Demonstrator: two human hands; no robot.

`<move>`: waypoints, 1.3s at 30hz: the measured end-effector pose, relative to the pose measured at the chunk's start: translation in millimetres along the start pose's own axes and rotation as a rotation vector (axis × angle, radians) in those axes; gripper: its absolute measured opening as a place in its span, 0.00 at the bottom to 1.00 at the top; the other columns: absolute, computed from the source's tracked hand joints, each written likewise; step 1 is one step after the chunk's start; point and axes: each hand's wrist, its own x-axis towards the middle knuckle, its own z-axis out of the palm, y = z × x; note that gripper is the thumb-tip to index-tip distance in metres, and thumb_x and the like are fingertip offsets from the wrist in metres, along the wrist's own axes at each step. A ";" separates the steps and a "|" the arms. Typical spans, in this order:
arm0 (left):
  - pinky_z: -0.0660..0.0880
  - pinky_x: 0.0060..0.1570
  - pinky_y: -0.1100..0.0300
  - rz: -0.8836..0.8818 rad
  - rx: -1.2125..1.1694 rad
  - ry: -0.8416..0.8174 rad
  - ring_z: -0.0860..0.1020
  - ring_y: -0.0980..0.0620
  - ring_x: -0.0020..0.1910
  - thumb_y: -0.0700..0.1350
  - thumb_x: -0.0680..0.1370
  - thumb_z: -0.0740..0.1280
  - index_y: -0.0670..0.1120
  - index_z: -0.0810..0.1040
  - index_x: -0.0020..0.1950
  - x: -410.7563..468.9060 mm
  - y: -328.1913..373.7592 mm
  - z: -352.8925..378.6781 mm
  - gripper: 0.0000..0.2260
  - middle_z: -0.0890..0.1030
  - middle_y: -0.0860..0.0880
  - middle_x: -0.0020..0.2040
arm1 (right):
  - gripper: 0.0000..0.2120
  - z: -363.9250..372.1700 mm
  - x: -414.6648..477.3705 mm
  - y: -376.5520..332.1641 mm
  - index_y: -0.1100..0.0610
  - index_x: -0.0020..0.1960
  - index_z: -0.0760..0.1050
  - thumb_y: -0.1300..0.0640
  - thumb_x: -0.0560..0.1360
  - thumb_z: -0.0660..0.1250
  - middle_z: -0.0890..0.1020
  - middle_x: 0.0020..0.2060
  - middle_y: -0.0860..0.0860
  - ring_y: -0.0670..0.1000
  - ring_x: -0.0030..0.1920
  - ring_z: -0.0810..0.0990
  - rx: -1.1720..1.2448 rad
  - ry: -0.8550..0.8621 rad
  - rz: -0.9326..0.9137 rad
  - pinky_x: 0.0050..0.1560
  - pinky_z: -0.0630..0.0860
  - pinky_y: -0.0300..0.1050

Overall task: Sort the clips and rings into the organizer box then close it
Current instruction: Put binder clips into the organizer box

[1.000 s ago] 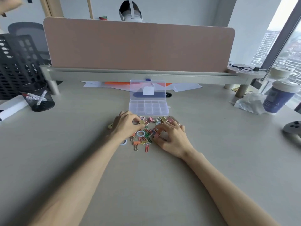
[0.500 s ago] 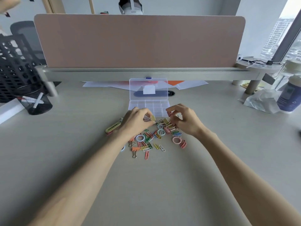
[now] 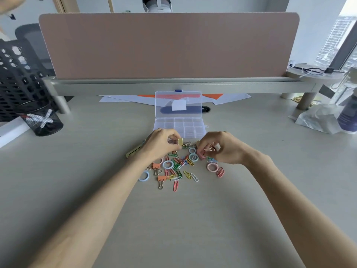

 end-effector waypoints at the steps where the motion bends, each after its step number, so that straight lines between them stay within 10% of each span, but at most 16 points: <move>1: 0.76 0.50 0.59 -0.005 -0.005 -0.007 0.80 0.55 0.46 0.45 0.69 0.76 0.47 0.82 0.50 -0.1 0.3 -0.4 0.11 0.84 0.52 0.46 | 0.16 1.0 -0.8 -1.2 0.48 0.44 0.82 0.68 0.67 0.67 0.82 0.45 0.46 0.45 0.45 0.79 -0.034 -0.028 0.005 0.43 0.70 0.29; 9: 0.67 0.40 0.74 0.015 -0.003 -0.006 0.76 0.63 0.41 0.47 0.70 0.75 0.49 0.82 0.53 -4.8 -3.9 -6.6 0.12 0.83 0.53 0.46 | 0.12 4.5 0.1 -5.8 0.49 0.48 0.83 0.64 0.69 0.71 0.84 0.39 0.46 0.43 0.38 0.78 -0.038 -0.005 0.032 0.41 0.71 0.26; 17: 0.71 0.50 0.63 0.051 -0.037 0.071 0.75 0.60 0.49 0.52 0.72 0.73 0.54 0.81 0.55 -17.5 -21.8 -14.5 0.12 0.74 0.66 0.44 | 0.08 10.5 31.8 -16.2 0.55 0.50 0.78 0.65 0.73 0.67 0.83 0.44 0.49 0.50 0.46 0.82 0.256 0.164 -0.009 0.47 0.78 0.41; 21: 0.70 0.48 0.65 0.083 -0.027 0.141 0.74 0.59 0.48 0.50 0.71 0.74 0.52 0.82 0.55 -11.0 -36.3 -22.5 0.13 0.74 0.67 0.42 | 0.11 21.3 70.5 -19.8 0.55 0.56 0.77 0.64 0.76 0.65 0.82 0.47 0.47 0.48 0.47 0.81 0.171 0.225 0.006 0.49 0.73 0.30; 39: 0.71 0.51 0.64 0.117 -0.079 0.203 0.75 0.57 0.50 0.49 0.72 0.73 0.53 0.82 0.55 5.0 -78.6 -37.6 0.12 0.80 0.62 0.45 | 0.20 41.7 155.2 -12.0 0.53 0.64 0.74 0.54 0.73 0.70 0.80 0.59 0.49 0.52 0.53 0.77 -0.042 0.076 -0.049 0.56 0.72 0.47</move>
